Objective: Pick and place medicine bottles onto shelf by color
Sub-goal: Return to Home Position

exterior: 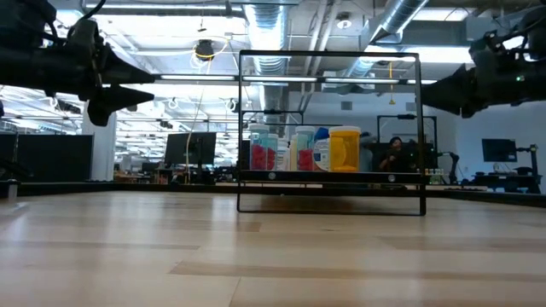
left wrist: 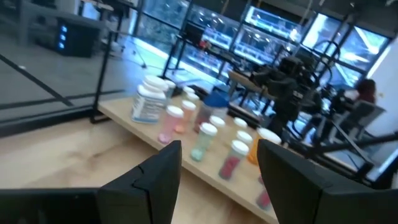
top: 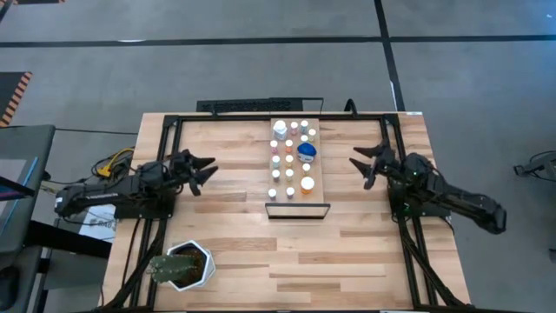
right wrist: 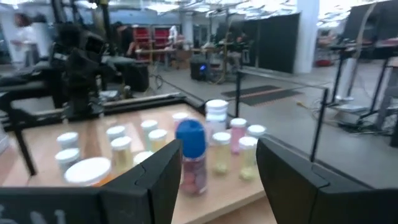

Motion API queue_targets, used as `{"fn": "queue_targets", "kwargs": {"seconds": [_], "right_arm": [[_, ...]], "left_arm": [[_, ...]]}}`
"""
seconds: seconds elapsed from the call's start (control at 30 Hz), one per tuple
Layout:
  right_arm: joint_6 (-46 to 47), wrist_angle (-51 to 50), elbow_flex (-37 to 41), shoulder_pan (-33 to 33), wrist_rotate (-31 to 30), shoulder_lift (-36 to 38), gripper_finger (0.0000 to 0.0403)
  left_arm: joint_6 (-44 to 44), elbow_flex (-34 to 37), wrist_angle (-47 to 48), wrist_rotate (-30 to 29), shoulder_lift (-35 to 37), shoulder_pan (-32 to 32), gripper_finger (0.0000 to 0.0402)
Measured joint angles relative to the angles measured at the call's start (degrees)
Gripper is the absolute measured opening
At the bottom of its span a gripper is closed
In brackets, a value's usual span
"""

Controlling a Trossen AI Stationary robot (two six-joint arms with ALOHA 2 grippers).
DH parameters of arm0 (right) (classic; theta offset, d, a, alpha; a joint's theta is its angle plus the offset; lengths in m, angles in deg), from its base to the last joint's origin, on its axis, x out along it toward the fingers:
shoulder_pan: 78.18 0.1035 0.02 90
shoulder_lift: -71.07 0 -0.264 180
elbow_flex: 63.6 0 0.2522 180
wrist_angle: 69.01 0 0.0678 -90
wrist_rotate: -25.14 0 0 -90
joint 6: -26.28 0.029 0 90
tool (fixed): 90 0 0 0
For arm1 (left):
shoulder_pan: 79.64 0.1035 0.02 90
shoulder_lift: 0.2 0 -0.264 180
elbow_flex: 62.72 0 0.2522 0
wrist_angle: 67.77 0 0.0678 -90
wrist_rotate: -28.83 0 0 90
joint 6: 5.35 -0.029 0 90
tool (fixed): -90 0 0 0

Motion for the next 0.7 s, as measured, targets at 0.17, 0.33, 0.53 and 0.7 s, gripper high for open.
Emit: {"fn": "queue_targets", "kwargs": {"seconds": [0.17,0.33,0.53,0.7], "right_arm": [[-0.02,-0.1,0.0,-3.62,0.03,0.02,0.0228],[0.0,-0.15,0.0,-7.62,0.02,0.04,0.0228],[0.0,-0.24,0.0,-11.55,0.02,0.04,0.0228],[0.0,-0.22,0.0,-15.78,0.02,0.04,0.0228]], "left_arm": [[0.02,0.0,0.06,0.04,1.65,3.48,0.0198],[0.02,0.0,-0.13,0.02,4.57,7.75,0.0198],[0.01,0.0,-0.07,0.23,4.42,10.87,0.0198],[0.0,0.0,-0.06,0.26,4.4,13.05,0.0198]]}}
